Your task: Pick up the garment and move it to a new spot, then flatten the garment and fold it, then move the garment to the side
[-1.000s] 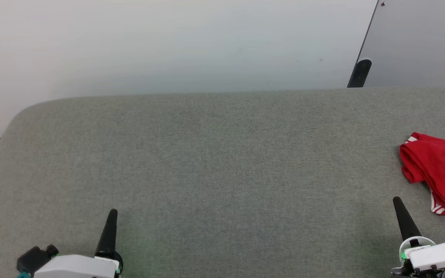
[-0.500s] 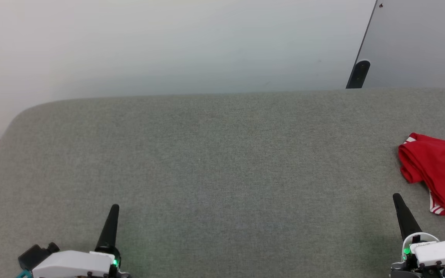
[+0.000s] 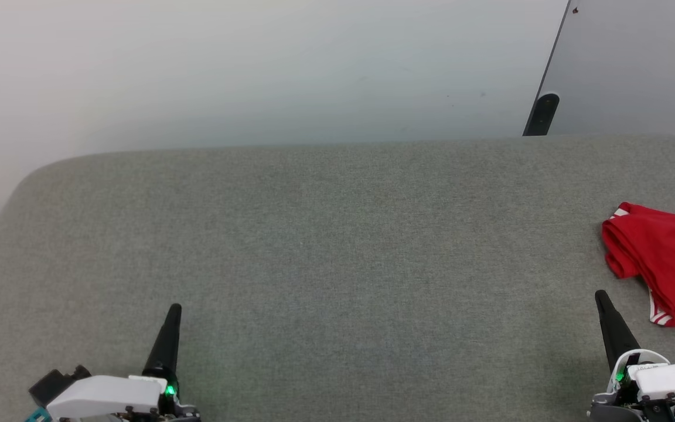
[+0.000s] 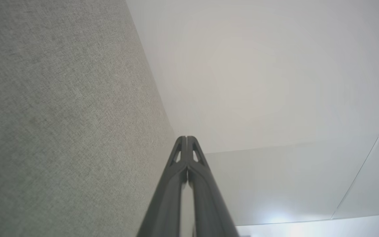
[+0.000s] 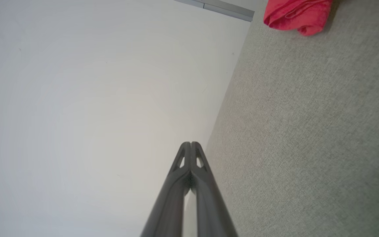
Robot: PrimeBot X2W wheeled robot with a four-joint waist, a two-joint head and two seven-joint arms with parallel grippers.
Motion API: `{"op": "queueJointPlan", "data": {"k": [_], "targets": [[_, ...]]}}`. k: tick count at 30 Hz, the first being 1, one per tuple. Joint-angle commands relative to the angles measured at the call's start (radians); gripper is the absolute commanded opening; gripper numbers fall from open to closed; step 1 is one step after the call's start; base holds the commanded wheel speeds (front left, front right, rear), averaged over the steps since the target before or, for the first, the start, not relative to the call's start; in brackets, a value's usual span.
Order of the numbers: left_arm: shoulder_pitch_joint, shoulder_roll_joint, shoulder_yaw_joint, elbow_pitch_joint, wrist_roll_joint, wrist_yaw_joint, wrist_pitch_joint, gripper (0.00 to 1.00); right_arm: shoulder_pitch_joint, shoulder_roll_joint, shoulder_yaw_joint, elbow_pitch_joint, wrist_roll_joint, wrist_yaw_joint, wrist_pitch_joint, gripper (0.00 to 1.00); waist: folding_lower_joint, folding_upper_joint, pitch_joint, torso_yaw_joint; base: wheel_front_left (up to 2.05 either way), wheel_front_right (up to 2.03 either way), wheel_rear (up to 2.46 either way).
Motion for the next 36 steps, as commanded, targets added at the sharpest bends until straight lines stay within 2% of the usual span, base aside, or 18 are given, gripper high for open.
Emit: {"op": "queueJointPlan", "data": {"k": [1, 26, 36], "targets": [[-0.017, -0.001, 0.005, -0.001, -0.017, -0.007, 0.006, 0.0, -0.015, 0.003, -0.006, 0.0, 0.018, -0.001, 0.005, 0.0, 0.0, 0.0, 0.0, 0.0, 0.0, 0.0, 0.0], [-0.045, -0.019, 0.025, 0.02, -0.173, -0.014, 0.051, 0.0, -0.031, 0.024, -0.022, 0.016, 0.167, -0.001, 0.033, 0.0, 0.0, 0.0, -0.008, -0.006, 0.0, 0.0, 0.0], [-0.048, -0.02, 0.027, 0.021, -0.181, -0.015, 0.055, 0.0, -0.027, 0.025, -0.023, 0.017, 0.175, -0.001, 0.035, 0.0, 0.0, 0.0, -0.009, -0.006, 0.0, 0.0, 0.0]]}}
